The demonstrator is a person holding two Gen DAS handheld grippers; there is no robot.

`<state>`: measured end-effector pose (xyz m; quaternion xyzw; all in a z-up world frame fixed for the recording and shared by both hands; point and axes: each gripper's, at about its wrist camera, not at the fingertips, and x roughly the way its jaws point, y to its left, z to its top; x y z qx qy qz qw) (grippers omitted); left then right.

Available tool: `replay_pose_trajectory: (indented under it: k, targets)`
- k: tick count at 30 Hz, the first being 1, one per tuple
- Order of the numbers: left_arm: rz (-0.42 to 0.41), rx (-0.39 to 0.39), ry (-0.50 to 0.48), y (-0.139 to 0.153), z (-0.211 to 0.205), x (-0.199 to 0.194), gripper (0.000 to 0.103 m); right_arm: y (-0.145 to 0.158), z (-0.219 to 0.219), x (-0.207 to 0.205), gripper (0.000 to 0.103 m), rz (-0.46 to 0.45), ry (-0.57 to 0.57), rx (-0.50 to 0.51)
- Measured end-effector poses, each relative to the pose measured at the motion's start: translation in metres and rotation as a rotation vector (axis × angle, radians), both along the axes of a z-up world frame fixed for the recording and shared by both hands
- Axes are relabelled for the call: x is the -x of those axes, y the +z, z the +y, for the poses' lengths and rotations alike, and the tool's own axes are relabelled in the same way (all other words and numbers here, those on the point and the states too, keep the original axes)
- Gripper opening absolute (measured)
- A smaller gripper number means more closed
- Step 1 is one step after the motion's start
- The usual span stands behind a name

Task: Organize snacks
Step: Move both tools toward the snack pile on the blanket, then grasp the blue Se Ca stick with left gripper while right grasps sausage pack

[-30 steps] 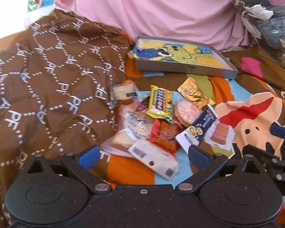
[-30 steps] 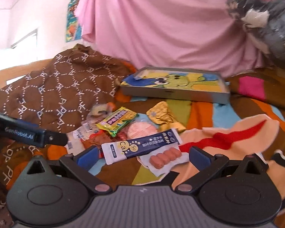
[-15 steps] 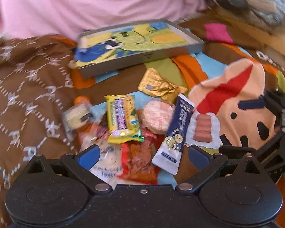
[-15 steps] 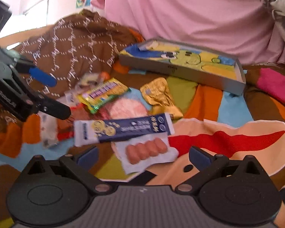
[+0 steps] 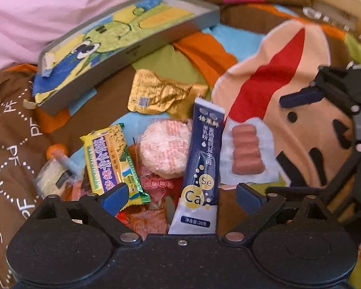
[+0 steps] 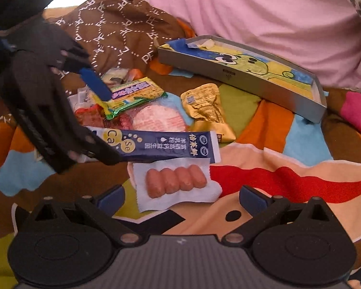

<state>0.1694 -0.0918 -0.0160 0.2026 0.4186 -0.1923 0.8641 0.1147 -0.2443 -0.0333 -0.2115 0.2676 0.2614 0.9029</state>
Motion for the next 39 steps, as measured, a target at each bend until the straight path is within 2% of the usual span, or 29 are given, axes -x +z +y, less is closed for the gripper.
replay_pose_trajectory:
  k: [7,9,13,16,22,26,31,35,39]
  targets:
    - [0.001,-0.196,-0.093,-0.012,-0.018,-0.007,0.089,-0.003,0.003,0.001,0.103,-0.01,0.016,0.015]
    - [-0.011,-0.241,-0.122,-0.014,-0.025,-0.006,0.084,-0.004,0.004,0.001,0.103,-0.006,0.013,0.021]
    - [-0.063,-0.312,-0.176,-0.019,-0.04,0.002,0.076,-0.005,0.004,0.0,0.103,-0.001,0.009,0.021]
    - [-0.072,-0.339,-0.195,-0.023,-0.047,0.006,0.067,-0.006,0.003,0.0,0.103,-0.004,0.001,0.017]
    - [-0.031,-0.252,-0.156,-0.023,-0.043,0.006,0.04,-0.007,0.003,0.0,0.103,-0.01,-0.007,0.019]
    - [-0.03,-0.215,-0.139,-0.022,-0.036,0.009,0.038,-0.01,0.003,-0.003,0.103,0.001,-0.007,0.013]
    - [0.001,-0.147,-0.067,-0.012,-0.015,0.014,0.037,-0.011,0.006,-0.018,0.103,0.039,-0.002,-0.018]
    - [0.011,-0.101,-0.031,-0.006,-0.002,0.021,0.037,-0.016,0.013,-0.037,0.103,0.072,0.043,-0.033]
    - [0.022,-0.062,0.01,-0.004,0.0,0.026,0.037,-0.021,0.01,-0.054,0.103,0.136,0.046,-0.106]
